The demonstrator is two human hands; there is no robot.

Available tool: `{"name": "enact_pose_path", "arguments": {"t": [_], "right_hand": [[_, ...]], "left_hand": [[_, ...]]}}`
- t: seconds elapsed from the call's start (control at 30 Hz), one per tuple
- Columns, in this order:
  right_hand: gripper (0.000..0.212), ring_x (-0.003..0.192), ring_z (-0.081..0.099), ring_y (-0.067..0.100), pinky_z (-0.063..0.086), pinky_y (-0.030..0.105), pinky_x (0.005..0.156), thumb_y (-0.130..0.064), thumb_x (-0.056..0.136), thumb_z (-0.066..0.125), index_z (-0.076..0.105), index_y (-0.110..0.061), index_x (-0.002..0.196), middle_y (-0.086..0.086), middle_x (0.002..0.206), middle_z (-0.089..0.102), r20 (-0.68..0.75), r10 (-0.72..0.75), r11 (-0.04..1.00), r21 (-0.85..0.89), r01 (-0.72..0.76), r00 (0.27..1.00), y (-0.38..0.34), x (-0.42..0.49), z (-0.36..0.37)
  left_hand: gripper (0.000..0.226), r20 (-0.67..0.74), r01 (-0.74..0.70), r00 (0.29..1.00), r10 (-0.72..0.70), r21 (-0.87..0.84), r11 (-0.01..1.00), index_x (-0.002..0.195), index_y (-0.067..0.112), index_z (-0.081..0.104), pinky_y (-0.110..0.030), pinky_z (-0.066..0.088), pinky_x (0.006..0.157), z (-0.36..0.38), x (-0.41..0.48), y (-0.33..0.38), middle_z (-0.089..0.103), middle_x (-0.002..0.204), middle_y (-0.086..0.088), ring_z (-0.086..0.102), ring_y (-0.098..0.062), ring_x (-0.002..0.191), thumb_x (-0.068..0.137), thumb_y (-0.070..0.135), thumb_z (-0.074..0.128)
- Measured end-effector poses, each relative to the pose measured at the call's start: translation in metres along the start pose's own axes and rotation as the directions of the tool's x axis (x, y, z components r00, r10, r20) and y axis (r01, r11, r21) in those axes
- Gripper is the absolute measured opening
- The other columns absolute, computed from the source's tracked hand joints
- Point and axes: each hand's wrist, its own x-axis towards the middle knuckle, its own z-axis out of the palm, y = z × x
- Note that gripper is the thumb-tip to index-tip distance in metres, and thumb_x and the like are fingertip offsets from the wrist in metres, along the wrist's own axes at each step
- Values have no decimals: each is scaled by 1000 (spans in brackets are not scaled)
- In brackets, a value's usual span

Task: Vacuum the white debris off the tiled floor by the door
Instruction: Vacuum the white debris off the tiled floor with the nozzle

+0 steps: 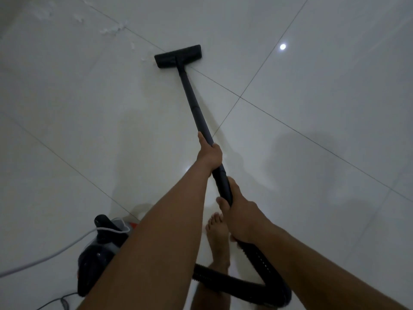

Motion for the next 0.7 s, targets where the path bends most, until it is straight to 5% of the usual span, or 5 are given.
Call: {"name": "enact_pose_path", "arguments": {"t": [0.13,0.27,0.47,0.7], "right_hand": [[66,83,65,22,54,35,78,-47,108,36,0,-37,161,15,124,64,24,-33,999,-19,33,999,9,4,-11],[64,67,60,18,50,31,65,-46,107,37,4,-37,161,15,111,66,62,-32,999,10,32,998,24,-11,-25],[65,82,61,27,59,48,87,-45,105,40,4,-39,160,10,102,54,129,-11,999,42,5,992,63,-67,-43],[65,82,63,24,61,44,85,-46,107,38,2,-40,160,14,111,65,145,-5,999,-33,10,989,110,-121,-54]], "left_hand": [[70,-25,11,1000,-11,7,1000,157,37,-20,-38,47,80,11,-1,3,56,116,-13,56,-21,80,108,28,30],[70,-38,26,999,-25,4,1000,157,36,-20,-37,45,77,27,-23,5,51,106,-8,54,-19,77,108,28,30],[71,-46,44,998,-47,-62,997,158,35,-17,-36,45,79,66,-79,-9,49,96,0,55,-17,81,107,26,31],[70,-43,91,994,-99,-158,983,158,37,-14,-37,47,76,112,-134,-34,49,92,2,56,-18,80,108,27,32]]}}
